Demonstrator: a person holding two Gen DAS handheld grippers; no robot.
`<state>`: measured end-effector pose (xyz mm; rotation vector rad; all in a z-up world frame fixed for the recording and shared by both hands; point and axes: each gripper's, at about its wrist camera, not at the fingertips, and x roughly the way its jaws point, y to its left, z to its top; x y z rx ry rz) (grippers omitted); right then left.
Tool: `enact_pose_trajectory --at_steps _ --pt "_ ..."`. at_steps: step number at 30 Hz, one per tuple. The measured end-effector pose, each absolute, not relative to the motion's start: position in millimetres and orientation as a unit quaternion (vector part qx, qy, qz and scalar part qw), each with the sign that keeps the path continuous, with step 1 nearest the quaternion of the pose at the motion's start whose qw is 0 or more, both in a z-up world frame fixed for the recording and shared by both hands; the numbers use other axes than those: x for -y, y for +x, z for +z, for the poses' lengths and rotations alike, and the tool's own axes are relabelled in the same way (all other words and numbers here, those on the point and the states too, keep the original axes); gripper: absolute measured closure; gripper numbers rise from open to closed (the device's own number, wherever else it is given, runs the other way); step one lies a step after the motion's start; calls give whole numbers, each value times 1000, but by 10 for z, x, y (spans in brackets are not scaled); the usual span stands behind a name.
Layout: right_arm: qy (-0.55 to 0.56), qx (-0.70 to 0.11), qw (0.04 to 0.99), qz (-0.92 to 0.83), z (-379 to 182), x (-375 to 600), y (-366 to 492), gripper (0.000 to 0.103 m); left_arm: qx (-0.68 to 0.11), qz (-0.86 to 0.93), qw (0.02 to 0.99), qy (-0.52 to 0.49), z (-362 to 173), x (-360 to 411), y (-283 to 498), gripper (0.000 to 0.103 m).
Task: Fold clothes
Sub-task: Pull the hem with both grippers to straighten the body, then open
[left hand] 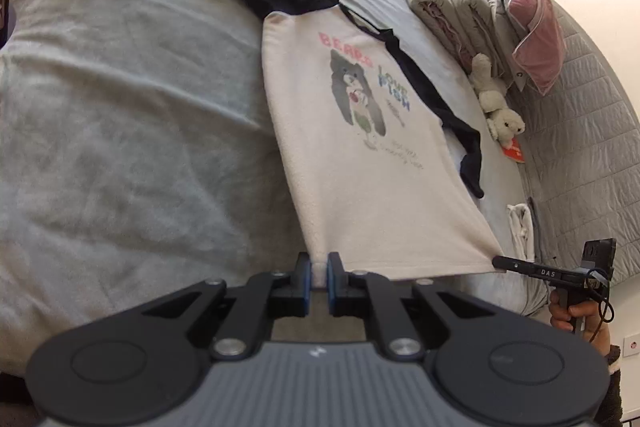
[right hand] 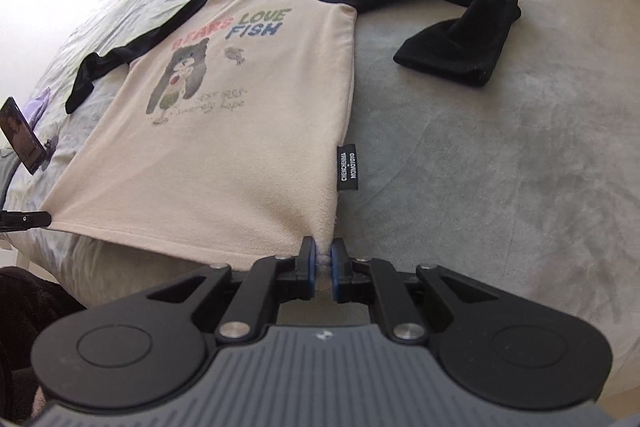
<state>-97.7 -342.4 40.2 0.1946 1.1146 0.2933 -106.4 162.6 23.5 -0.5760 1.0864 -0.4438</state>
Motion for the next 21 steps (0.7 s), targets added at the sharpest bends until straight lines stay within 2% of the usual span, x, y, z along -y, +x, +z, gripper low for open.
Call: enact_pose_trajectory --at_steps 8,21 --pt "83 -508 845 144 636 3399 -973 94 -488 -217 809 -246 470 -1544 -1088 95" --pt "94 -570 808 112 -132 3401 -894 94 -556 -164 792 -193 -301 -1415 -1063 95"
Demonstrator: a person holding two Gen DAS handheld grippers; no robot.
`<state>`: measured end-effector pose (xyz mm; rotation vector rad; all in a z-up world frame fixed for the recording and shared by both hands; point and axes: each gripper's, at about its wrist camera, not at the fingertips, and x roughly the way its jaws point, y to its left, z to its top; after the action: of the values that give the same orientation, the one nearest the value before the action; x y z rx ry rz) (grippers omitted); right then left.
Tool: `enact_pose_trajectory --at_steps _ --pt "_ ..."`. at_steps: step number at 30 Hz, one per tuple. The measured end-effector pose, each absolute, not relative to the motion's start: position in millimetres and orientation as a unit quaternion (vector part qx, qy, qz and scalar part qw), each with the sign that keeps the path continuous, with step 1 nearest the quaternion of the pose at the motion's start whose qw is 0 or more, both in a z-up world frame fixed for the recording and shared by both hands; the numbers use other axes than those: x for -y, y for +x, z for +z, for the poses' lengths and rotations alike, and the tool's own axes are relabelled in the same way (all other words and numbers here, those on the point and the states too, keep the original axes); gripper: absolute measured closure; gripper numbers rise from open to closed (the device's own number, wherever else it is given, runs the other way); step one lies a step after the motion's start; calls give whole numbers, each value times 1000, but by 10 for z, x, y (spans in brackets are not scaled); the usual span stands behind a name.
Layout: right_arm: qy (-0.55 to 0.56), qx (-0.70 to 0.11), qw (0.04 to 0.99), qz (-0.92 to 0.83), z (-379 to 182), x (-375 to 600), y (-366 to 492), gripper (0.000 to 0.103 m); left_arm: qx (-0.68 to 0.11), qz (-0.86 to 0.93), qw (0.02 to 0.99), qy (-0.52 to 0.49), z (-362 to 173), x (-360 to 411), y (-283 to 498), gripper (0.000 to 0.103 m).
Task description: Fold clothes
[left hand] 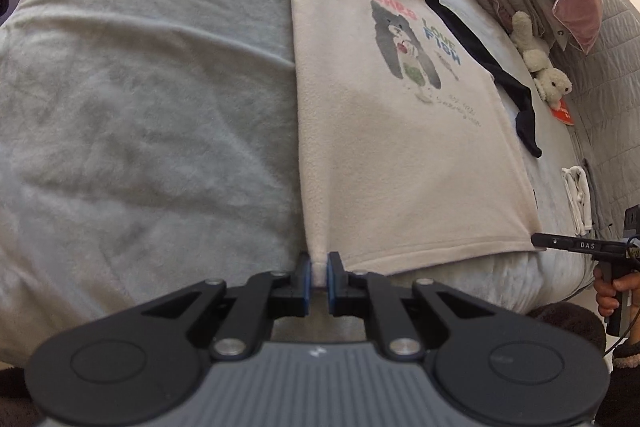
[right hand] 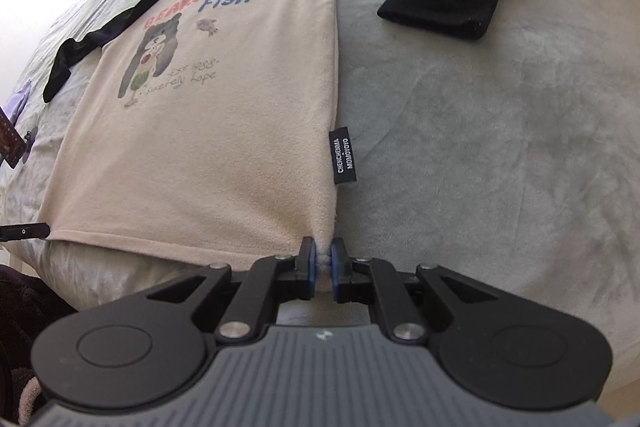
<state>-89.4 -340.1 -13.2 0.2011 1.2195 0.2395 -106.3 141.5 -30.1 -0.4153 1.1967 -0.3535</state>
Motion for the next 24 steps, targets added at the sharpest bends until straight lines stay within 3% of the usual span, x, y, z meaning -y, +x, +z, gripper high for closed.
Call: enact_pose_trajectory --at_steps 5,6,9,11,24 --pt "93 -566 811 116 -115 3412 -900 93 -557 -177 789 -190 -290 -1442 -1035 94" --pt "89 -563 813 118 -88 3406 -906 84 -557 -181 788 -191 -278 -1452 -1028 93" --pt "79 -554 820 124 -6 3386 -924 71 -546 -185 791 -204 -226 -1510 -989 78" --pt "74 -547 824 127 42 3377 -924 62 -537 -182 793 -221 -198 -1567 -927 74" --pt "114 -525 840 80 33 3358 -509 61 -493 -136 823 -246 -142 -1588 -309 76"
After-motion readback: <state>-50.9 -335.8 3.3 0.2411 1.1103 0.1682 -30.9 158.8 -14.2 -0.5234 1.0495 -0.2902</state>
